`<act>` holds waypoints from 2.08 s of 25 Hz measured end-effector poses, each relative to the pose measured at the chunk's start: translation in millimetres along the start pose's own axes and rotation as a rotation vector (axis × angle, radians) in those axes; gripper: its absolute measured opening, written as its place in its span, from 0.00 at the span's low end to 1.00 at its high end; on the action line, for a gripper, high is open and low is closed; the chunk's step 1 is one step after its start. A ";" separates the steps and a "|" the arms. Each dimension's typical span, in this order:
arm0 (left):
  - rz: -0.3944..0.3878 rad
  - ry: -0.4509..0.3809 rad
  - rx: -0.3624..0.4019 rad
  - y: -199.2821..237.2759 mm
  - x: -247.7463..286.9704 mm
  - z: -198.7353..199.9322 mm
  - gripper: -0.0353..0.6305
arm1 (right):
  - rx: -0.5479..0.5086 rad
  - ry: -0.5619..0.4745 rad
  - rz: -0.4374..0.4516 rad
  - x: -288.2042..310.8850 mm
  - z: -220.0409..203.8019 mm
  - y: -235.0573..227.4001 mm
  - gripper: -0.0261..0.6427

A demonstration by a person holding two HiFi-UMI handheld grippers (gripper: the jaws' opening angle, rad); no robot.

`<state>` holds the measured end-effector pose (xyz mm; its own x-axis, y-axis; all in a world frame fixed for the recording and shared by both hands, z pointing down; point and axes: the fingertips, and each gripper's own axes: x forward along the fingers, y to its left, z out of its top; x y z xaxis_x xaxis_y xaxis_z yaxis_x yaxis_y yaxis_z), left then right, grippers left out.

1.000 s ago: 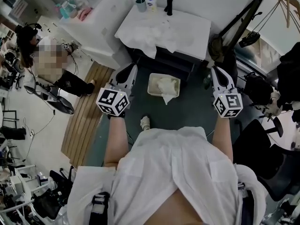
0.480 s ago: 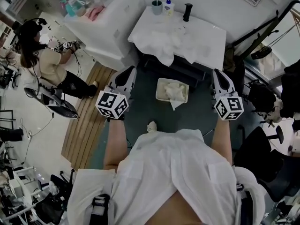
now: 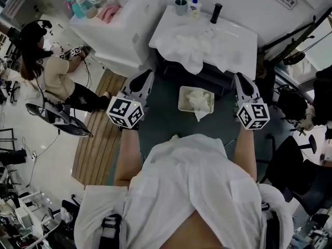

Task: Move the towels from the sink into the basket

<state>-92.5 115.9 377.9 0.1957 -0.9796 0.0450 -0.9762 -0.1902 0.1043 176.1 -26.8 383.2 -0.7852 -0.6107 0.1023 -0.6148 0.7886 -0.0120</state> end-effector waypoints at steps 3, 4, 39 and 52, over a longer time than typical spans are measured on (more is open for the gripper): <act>-0.014 0.002 -0.013 11.4 5.6 -3.1 0.08 | -0.006 0.014 -0.005 9.5 -1.8 4.6 0.09; -0.019 0.002 -0.016 14.1 8.4 -4.4 0.08 | -0.008 0.018 -0.007 12.6 -2.7 4.4 0.09; -0.211 0.068 0.010 129.0 254.7 -0.5 0.08 | -0.051 0.313 0.264 248.4 -75.7 -15.5 0.43; -0.454 0.135 -0.008 156.5 322.1 -19.9 0.08 | -0.118 0.609 0.213 312.5 -163.8 13.9 0.49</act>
<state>-180.4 -228.1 428.5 0.6133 -0.7804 0.1216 -0.7885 -0.5961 0.1513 -65.7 -194.9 577.9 -0.6856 -0.3173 0.6552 -0.4111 0.9115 0.0112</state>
